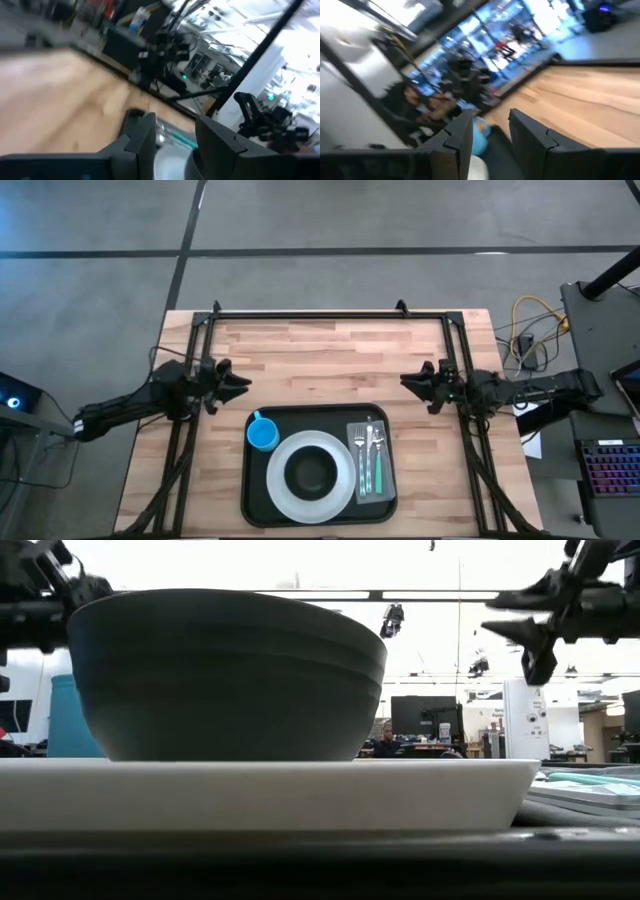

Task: Set up tray
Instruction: Return to Home Position

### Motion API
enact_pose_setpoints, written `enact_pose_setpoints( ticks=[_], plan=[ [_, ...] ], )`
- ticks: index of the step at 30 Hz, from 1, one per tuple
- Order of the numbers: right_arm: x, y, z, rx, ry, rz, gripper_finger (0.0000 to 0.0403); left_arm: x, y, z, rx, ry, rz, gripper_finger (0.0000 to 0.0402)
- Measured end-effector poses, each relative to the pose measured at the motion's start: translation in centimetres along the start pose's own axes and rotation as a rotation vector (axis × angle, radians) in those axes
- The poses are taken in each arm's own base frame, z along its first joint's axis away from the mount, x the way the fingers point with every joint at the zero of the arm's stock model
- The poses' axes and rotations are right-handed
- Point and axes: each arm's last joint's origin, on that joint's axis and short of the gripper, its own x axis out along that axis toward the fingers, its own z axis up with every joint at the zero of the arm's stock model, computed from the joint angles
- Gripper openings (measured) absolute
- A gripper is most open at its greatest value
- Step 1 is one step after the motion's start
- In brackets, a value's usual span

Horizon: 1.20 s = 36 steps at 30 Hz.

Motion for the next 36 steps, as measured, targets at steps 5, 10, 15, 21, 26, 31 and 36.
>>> enact_pose_setpoints(
  ticks=[5,10,15,21,26,31,36],
  plan=[
    [-0.1,-0.8,-1.0,-0.046,0.093,-0.090,0.0110,0.5,0.5,-0.5,-0.153,0.009,0.007,0.0120],
    [-0.1,-1.2,-1.5,-0.065,0.148,-0.131,0.0110,0.8,0.8,-0.8,-0.177,0.056,0.041,0.0120],
    [-0.1,-1.4,-1.7,-0.070,0.164,-0.142,0.0111,1.0,0.5,-1.6,-0.189,0.123,0.013,0.0120],
    [-0.5,-1.0,-1.1,-0.054,0.118,-0.103,0.0111,0.6,-1.5,-1.9,-0.172,0.157,-0.177,0.0120],
    [-1.2,-0.4,0.1,-0.020,0.015,-0.025,0.0111,0.3,-1.9,-1.8,-0.166,0.141,-0.225,0.0120],
    [-1.9,0.1,1.0,0.009,-0.071,0.040,0.0111,0.3,-1.9,-1.8,-0.166,0.139,-0.227,0.0120],
    [-2.2,0.2,1.2,0.015,-0.091,0.055,0.0111,0.3,-1.9,-1.8,-0.166,0.139,-0.224,0.0120]
  ],
)
